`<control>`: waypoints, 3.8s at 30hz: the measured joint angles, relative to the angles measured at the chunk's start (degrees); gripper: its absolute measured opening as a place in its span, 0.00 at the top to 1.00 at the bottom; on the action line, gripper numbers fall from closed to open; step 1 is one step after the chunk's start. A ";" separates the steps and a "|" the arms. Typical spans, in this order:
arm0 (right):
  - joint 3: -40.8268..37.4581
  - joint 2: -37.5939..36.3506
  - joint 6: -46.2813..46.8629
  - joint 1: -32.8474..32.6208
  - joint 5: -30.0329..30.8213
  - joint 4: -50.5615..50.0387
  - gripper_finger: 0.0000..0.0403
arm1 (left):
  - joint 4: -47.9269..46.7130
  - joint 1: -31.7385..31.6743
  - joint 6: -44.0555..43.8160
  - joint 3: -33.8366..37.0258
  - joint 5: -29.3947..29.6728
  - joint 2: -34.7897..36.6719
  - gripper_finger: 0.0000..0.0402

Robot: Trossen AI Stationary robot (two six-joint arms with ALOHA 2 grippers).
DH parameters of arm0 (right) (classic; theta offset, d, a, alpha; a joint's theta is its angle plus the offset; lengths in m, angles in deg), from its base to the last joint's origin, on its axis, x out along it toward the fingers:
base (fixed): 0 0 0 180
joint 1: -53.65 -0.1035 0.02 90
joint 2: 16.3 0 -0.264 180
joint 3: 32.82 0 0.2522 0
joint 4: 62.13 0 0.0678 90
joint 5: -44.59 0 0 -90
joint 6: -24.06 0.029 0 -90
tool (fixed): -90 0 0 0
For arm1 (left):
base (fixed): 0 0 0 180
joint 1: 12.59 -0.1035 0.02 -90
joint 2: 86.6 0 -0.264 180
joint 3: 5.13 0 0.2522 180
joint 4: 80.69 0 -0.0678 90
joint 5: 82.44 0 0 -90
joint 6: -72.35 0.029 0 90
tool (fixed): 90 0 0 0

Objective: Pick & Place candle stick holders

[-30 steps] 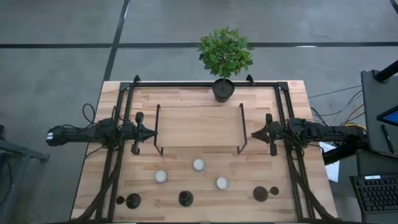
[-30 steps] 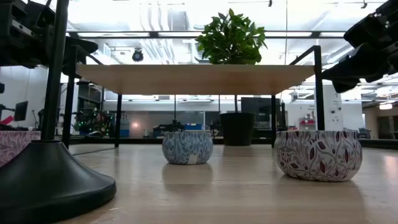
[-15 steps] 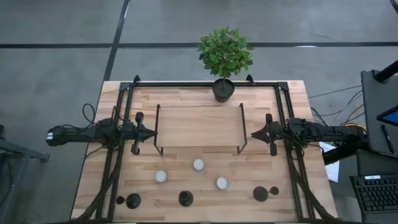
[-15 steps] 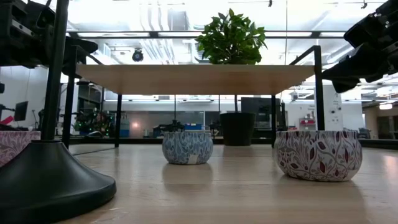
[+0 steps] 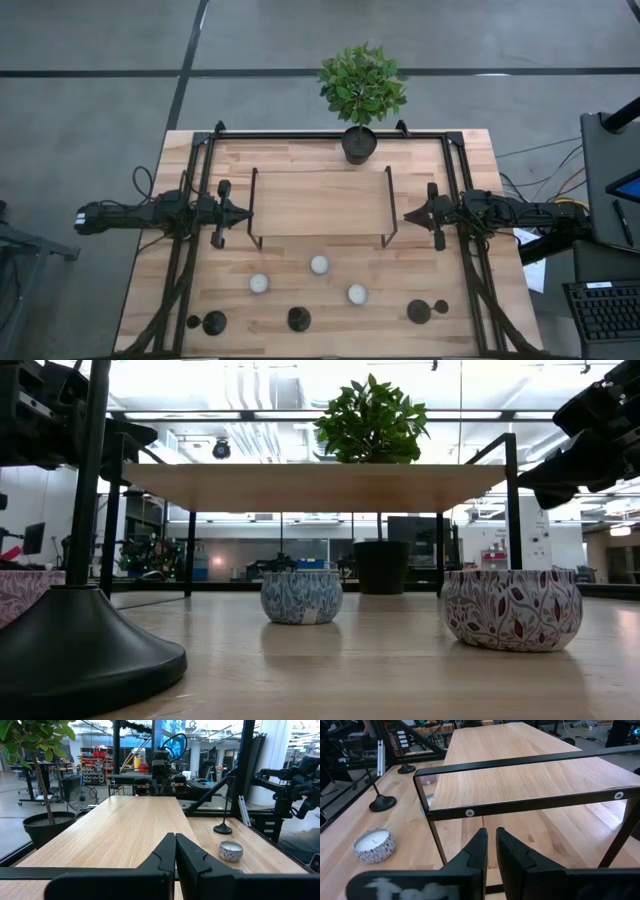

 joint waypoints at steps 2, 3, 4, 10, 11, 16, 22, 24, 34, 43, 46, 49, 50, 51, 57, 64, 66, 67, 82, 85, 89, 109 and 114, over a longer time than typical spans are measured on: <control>0.00 0.00 0.00 0.01 0.00 0.00 0.91 | -0.01 0.00 0.00 0.00 0.00 0.00 0.98; 0.00 0.00 0.00 -0.01 0.02 0.02 0.91 | 0.01 0.00 0.00 0.00 0.00 0.02 0.98; 0.00 0.00 0.00 0.00 0.02 0.01 0.91 | 0.01 0.00 0.00 0.00 0.00 0.02 0.98; 0.00 0.00 -13.51 0.12 1.74 0.13 0.91 | 0.01 0.02 0.00 0.00 0.00 0.02 0.98; 0.01 0.00 -17.53 0.17 4.54 0.40 0.91 | 0.01 0.02 0.00 0.00 -0.01 0.02 0.98; 0.04 0.00 -30.60 0.17 12.25 0.44 0.91 | -0.02 0.04 0.00 0.00 -0.02 0.02 0.98; 0.02 0.02 -25.89 0.15 9.46 0.59 0.91 | -0.06 0.04 0.00 0.00 -0.02 0.02 0.98; -0.10 0.00 -18.15 0.15 6.62 1.63 0.91 | -0.06 0.04 0.00 0.00 -0.02 0.02 0.98; -1.90 0.85 7.88 0.17 7.89 20.15 0.91 | -0.11 0.00 0.01 0.00 -0.02 0.02 0.98; -1.64 1.01 27.21 0.13 3.89 36.34 0.91 | -0.13 0.00 0.00 0.00 -0.02 0.02 0.98; -0.88 1.90 28.46 -0.04 3.07 36.54 0.91 | -0.13 0.00 0.00 0.00 -0.02 0.02 0.98; 0.45 3.95 27.51 -1.13 1.86 38.53 0.91 | -0.13 0.00 0.02 0.00 -0.02 0.02 0.98; 1.36 4.78 26.10 -1.53 1.11 39.15 0.91 | -0.15 0.00 0.01 0.00 -0.01 0.02 0.98; 2.47 5.73 24.74 -1.95 0.60 39.24 0.92 | -0.15 0.00 0.01 0.00 -0.02 0.02 0.98; 11.65 13.50 26.97 -4.20 -7.55 37.91 0.93 | -0.17 0.00 0.02 0.00 -0.02 0.02 0.98; 33.44 27.32 27.74 -9.14 -7.22 9.84 0.93 | -0.32 0.00 0.02 0.00 0.00 0.02 0.98; 40.21 31.95 29.75 -11.09 -6.80 2.21 0.93 | -0.30 0.00 0.02 0.00 -0.02 0.02 0.98; 43.53 34.51 30.76 -12.22 -6.12 -1.35 0.92 | -0.32 0.00 0.00 0.00 -0.02 0.02 0.98; 85.61 71.66 48.76 -25.14 -1.51 -44.64 0.53 | -0.39 0.02 0.02 0.00 -0.02 0.02 0.98; 91.07 76.25 53.05 -26.74 -1.84 -54.51 0.42 | -0.39 0.02 0.02 0.00 0.00 0.02 0.98; 96.30 81.57 59.77 -30.04 -3.46 -67.47 0.29 | -0.39 0.02 0.02 0.00 -0.01 0.02 0.98; 96.64 92.16 82.00 -46.43 -3.46 -75.53 0.25 | -1.09 0.02 0.01 0.00 -0.01 -0.11 0.98; 96.63 93.16 84.79 -48.77 -3.83 -75.60 0.25 | -1.22 0.00 0.02 0.00 -0.02 -0.11 0.98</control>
